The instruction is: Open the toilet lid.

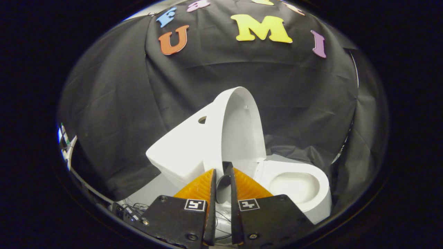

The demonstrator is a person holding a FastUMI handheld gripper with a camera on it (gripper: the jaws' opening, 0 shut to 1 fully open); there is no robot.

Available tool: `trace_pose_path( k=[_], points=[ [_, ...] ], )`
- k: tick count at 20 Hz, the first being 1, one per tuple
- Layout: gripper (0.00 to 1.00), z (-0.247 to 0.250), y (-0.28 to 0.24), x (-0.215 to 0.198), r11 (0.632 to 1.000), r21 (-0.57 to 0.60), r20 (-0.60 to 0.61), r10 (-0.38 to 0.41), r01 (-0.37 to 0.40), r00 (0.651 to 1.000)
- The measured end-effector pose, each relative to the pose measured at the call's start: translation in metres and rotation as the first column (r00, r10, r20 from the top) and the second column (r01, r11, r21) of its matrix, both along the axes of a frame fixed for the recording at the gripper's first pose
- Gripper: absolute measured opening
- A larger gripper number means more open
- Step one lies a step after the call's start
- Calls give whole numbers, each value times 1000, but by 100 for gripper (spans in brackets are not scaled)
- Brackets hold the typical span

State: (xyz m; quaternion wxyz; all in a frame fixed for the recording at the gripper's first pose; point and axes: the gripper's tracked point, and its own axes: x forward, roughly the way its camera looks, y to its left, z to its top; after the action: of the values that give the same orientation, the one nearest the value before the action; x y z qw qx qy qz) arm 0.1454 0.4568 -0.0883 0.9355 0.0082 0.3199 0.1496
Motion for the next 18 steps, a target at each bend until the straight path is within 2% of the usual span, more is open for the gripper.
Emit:
trace_pose_path(
  k=[3, 5, 7, 10, 16, 18],
  points=[
    [22, 1, 1, -1, 1000, -21, 19, 17, -17, 1000],
    [30, -3, 4, -5, 998, -12, -4, 58, -58, 998],
    [45, -1, 8, -13, 995, 37, -46, 91, -89, 995],
    [67, 19, -4, -10, 994, 87, -12, 66, -65, 998],
    [69, 43, -57, -15, 992, 117, 61, 31, -38, 998],
    [69, 43, -78, -22, 990, 132, 47, 41, -47, 998]
  ],
)
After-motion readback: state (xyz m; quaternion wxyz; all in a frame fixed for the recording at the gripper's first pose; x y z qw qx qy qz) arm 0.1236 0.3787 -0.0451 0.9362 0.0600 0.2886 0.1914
